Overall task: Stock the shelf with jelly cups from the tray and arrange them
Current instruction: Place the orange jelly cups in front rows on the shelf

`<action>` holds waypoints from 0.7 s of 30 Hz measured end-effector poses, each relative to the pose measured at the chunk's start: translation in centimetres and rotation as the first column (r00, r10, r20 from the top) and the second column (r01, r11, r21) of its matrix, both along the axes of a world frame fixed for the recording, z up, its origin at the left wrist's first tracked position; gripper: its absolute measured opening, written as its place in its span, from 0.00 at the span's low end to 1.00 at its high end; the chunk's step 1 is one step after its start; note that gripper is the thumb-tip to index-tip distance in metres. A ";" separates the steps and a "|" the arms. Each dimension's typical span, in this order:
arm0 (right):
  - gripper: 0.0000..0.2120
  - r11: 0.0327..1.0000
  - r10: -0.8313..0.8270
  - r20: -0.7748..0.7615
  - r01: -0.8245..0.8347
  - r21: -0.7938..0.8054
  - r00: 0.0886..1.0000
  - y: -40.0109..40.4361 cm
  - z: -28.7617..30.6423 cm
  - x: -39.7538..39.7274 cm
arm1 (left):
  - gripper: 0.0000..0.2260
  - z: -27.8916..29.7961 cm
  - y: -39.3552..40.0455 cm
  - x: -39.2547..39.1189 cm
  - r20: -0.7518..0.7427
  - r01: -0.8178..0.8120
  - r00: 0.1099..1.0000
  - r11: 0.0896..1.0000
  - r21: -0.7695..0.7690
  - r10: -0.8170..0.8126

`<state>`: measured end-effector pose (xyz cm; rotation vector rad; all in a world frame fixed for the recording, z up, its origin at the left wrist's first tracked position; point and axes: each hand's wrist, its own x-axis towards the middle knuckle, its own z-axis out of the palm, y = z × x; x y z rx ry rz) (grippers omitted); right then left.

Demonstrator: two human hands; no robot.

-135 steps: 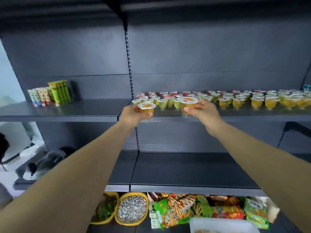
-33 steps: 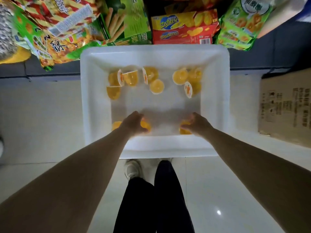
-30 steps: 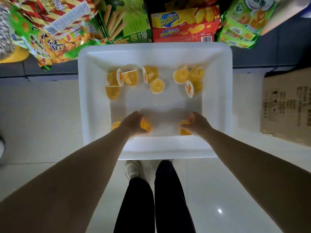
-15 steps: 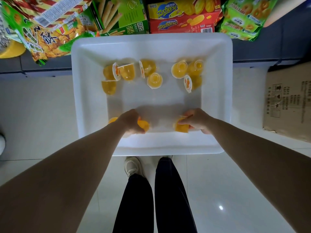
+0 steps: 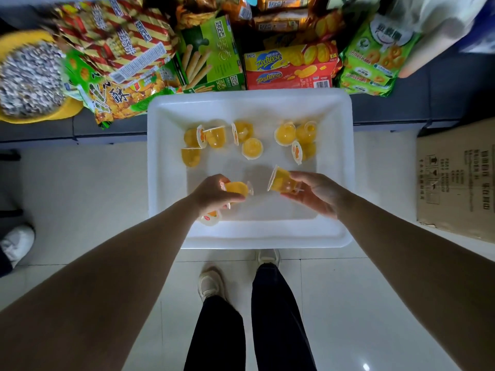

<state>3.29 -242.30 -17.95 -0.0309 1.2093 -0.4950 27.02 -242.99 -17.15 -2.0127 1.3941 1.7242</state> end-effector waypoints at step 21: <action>0.07 0.837 -0.019 0.077 0.058 -0.544 0.997 2.8 28.7 12.7 | 0.31 27.1 2.0 10.5 -0.416 -0.582 0.783 0.780 -0.228 0.462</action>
